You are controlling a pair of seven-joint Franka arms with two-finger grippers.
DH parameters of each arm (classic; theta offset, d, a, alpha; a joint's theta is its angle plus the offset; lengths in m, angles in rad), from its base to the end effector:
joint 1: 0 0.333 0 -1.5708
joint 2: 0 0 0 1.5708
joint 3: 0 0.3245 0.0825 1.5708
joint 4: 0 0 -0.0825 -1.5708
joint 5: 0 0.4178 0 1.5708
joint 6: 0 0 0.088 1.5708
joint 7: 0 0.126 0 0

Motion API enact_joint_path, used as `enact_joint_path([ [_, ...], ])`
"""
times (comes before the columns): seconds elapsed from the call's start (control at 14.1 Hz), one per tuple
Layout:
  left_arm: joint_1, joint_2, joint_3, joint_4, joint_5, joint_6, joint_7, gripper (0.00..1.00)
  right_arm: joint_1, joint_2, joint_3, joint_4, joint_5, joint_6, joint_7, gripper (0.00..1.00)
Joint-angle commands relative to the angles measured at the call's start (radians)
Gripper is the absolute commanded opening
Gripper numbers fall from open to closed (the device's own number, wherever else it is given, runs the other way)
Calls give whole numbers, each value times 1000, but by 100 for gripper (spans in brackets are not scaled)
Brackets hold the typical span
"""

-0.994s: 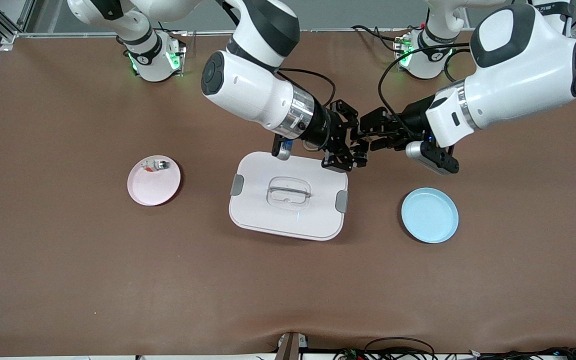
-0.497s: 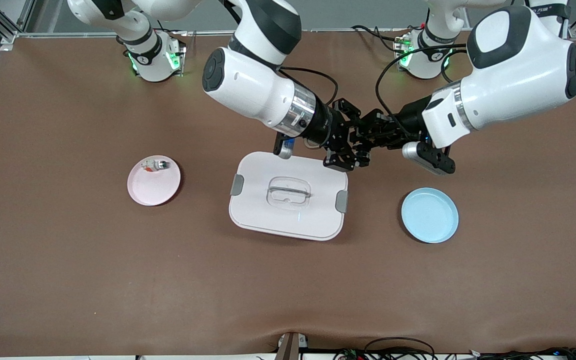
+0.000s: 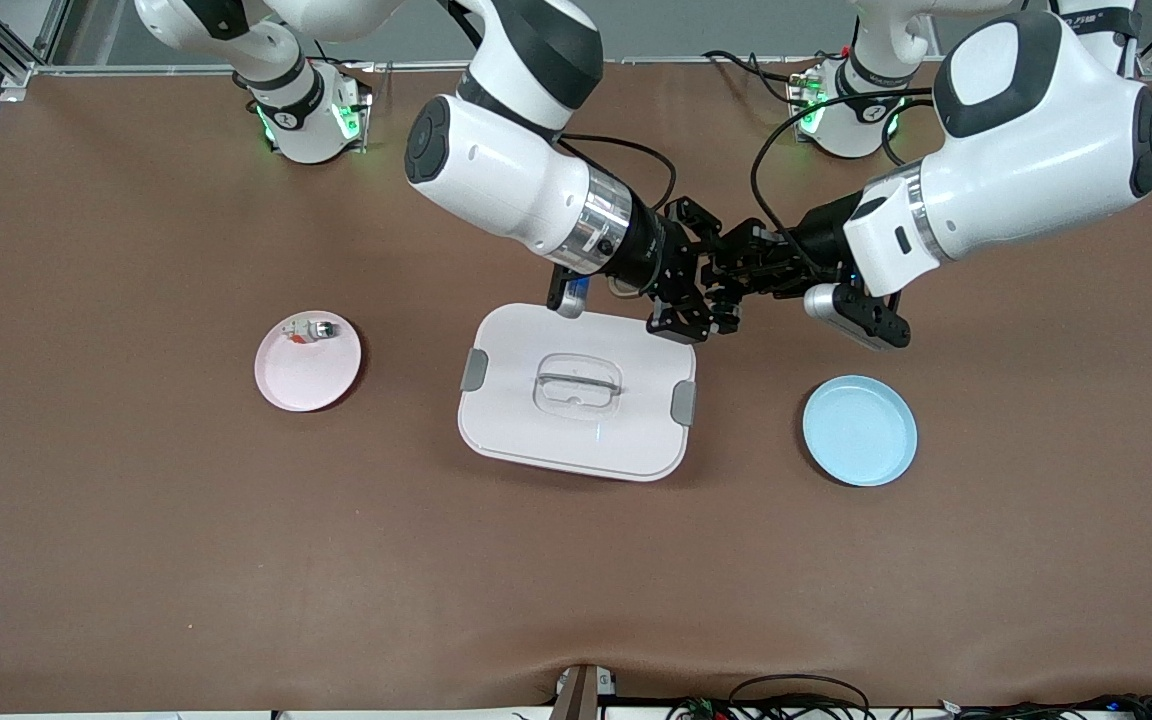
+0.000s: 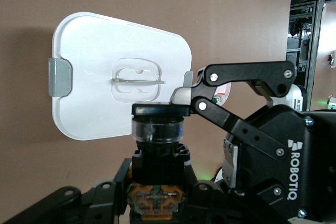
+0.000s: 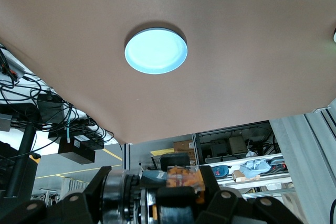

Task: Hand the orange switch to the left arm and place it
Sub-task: 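Close the left gripper on the switch and open the right gripper, then carry the switch to the blue plate while the right gripper withdraws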

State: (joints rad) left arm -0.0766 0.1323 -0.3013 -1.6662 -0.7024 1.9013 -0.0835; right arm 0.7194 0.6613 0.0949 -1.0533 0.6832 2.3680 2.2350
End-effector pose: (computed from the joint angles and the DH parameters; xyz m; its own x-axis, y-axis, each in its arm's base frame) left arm 0.5903 -0.2869 0.5404 0.9945 -0.1000 -0.0298 -0.0556 -0.7497 0.6594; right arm 0.5827 0.6002 0.5217 -0.1771 -0.5897 -0.7879 -0.9789 0.1886 0.0789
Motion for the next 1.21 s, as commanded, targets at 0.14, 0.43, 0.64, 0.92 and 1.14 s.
enact_joint_path([
  [0.14, 3, 3, 1, 13, 86, 1, 7, 0, 6, 20, -4, 41, 13, 7, 20, 100],
  [0.43, 8, 0, 1, 11, 156, -5, 10, 0, -20, 15, -6, 41, 12, -48, 3, 100],
  [0.64, 8, 1, 1, 9, 280, -30, 13, 0, -72, 8, -7, 41, 10, -244, -170, 100],
  [0.92, 14, 13, 1, 3, 456, -90, 71, 0, -168, -23, -12, 41, -2, -490, -436, 100],
  [1.14, 24, 41, 2, -4, 563, -102, 224, 0, -241, -45, -29, 41, -37, -622, -709, 100],
])
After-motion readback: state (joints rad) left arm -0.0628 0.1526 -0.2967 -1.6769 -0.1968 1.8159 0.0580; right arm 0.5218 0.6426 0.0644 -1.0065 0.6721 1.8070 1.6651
